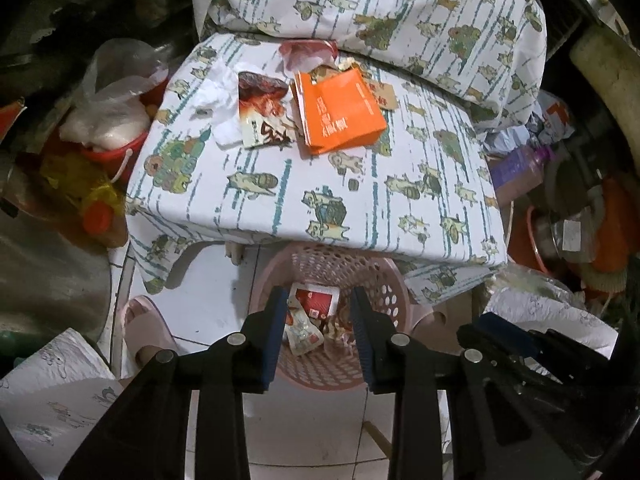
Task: Collect trash
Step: 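Move both open tools back toward the orange box on the stool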
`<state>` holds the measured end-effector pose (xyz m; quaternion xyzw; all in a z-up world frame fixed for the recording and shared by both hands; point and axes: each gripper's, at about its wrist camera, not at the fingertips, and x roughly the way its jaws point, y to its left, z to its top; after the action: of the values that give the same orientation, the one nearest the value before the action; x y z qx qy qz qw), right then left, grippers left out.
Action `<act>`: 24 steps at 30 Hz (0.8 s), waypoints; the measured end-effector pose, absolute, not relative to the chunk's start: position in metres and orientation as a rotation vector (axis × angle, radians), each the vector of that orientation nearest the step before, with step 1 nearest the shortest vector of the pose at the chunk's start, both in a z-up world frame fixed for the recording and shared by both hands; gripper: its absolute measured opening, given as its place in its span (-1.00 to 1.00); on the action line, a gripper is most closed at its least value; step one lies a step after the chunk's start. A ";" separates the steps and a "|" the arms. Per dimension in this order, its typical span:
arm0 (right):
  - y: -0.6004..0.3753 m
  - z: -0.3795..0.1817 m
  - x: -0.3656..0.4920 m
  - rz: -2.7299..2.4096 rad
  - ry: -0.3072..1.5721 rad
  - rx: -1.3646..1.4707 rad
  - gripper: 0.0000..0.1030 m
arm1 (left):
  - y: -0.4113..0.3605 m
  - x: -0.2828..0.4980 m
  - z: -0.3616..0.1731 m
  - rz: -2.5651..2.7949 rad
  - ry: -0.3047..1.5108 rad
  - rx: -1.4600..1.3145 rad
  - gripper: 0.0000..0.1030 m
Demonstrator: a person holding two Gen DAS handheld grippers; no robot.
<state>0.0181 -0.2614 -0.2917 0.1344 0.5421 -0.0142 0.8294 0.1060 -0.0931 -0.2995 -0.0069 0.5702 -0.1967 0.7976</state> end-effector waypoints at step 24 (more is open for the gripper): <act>-0.243 -0.244 0.029 -0.003 1.052 0.174 -0.49 | -0.048 0.088 -0.196 -0.284 0.924 -0.005 0.08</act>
<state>0.0287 -0.2428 -0.2442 0.0830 0.5016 -0.0012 0.8611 0.0882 -0.0477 -0.1955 -0.0024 0.4441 -0.1365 0.8855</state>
